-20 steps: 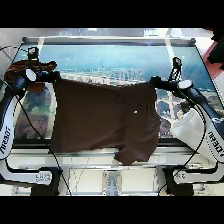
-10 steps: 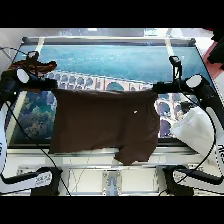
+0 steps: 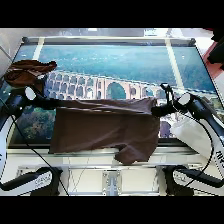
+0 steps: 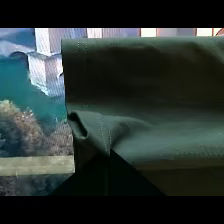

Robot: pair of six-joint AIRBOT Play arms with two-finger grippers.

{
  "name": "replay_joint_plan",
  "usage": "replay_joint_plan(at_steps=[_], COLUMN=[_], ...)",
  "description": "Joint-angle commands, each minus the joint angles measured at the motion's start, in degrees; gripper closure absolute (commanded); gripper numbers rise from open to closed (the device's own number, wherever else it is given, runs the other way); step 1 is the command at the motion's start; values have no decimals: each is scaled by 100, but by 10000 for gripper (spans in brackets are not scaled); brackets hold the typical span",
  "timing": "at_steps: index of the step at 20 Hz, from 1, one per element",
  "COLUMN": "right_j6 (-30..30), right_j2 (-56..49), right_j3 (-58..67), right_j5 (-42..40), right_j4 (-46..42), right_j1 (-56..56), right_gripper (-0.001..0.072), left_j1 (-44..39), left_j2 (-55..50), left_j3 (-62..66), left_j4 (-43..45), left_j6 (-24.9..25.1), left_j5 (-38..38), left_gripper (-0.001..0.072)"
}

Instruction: Fold the shirts.

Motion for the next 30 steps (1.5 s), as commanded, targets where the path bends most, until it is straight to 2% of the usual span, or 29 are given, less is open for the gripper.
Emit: replay_joint_plan(at_steps=[1,3,6,7,8,9,10,14,16,17,19,21,22,23,25,27,30], right_j6=[15,15,70,260,417,509,570,623,1049,1355,1843,2199,2465,2776,3095,3163,3342], right_j2=[4,4,4,4,9,13,66,946,1679,2013,2715,3340,3613,3869,4192,4260,4256], right_j3=[-522,-599,-599,-595,-595,-584,-551,-125,-116,-214,-726,-1488,-1860,-2223,-2769,-3115,-3331], right_j5=[-684,-973,-992,-955,-892,-820,-743,-243,162,468,1172,1596,1665,1727,1906,1939,1714], right_j4=[120,225,319,317,317,328,339,210,-302,-595,-935,-852,-767,-608,-114,352,525], right_j1=[7,7,4,4,-2,-7,-7,-9,-9,-9,-7,-7,-7,-7,-7,-7,-4], right_gripper=[685,685,683,660,567,433,360,360,357,329,328,307,252,237,237,237,239], left_j1=[-4,-4,-4,-4,-4,-4,-4,-4,-4,-4,-2,-4,-4,-4,-4,-4,-4], left_j2=[15,15,15,15,15,17,35,879,1585,1895,2426,2750,2841,2881,2889,2889,2889], left_j3=[-232,-238,-238,-238,-236,-232,-216,-166,-177,-188,-197,-197,-197,-197,-197,-197,-197], left_j4=[7,9,4,4,2,2,4,-105,-72,-37,11,4,4,-9,-20,-39,-66], left_j6=[-22,-22,-22,-26,-63,-111,-144,-149,-144,-144,-144,-149,-149,-149,-149,-149,-149], left_j5=[-20,-24,-164,-291,-439,-560,-640,-527,-599,-688,-970,-1198,-1290,-1368,-1515,-1530,-1537], left_gripper=[693,693,692,662,482,163,9,4,3,4,4,4,4,4,4,4,4])
